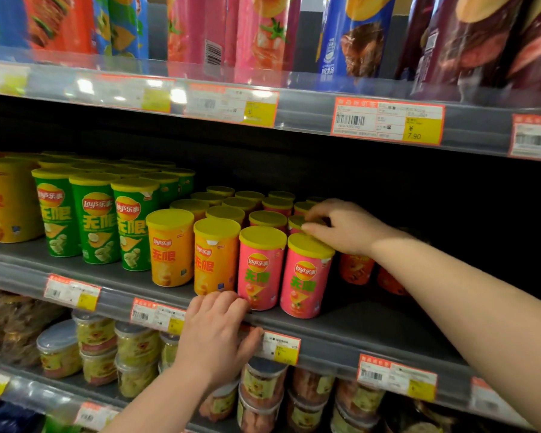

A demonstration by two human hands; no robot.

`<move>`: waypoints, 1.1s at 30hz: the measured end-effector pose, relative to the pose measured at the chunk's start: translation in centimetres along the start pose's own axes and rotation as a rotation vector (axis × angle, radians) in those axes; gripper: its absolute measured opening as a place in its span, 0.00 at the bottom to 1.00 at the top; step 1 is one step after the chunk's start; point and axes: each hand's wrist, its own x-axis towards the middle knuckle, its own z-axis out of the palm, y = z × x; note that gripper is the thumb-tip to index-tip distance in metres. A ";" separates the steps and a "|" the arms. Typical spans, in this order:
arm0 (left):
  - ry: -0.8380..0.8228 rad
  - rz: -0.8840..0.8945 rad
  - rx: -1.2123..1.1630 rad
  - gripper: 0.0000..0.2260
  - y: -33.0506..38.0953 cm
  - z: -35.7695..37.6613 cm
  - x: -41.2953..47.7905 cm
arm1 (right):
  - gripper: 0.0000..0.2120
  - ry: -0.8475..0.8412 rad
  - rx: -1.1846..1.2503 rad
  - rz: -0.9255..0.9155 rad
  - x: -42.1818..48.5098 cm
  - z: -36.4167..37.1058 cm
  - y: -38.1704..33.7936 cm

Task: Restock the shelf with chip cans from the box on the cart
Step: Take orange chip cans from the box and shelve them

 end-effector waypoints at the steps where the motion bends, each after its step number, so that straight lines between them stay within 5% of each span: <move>1: -0.017 0.014 0.011 0.17 -0.1 -0.2 0.1 | 0.19 0.000 -0.025 0.006 -0.7 0.0 -0.4; 11: -0.148 0.133 0.012 0.23 -0.6 -2.1 -0.3 | 0.24 0.156 -0.231 -0.016 -8.6 1.3 -4.4; 25: -0.350 0.166 0.000 0.24 1.8 -4.5 -7.8 | 0.22 -0.217 -0.265 -0.048 -17.9 8.9 -8.2; 33: -0.703 -0.024 0.057 0.27 6.1 -8.6 -16.5 | 0.23 -0.379 -0.210 -0.092 -25.3 12.1 -10.0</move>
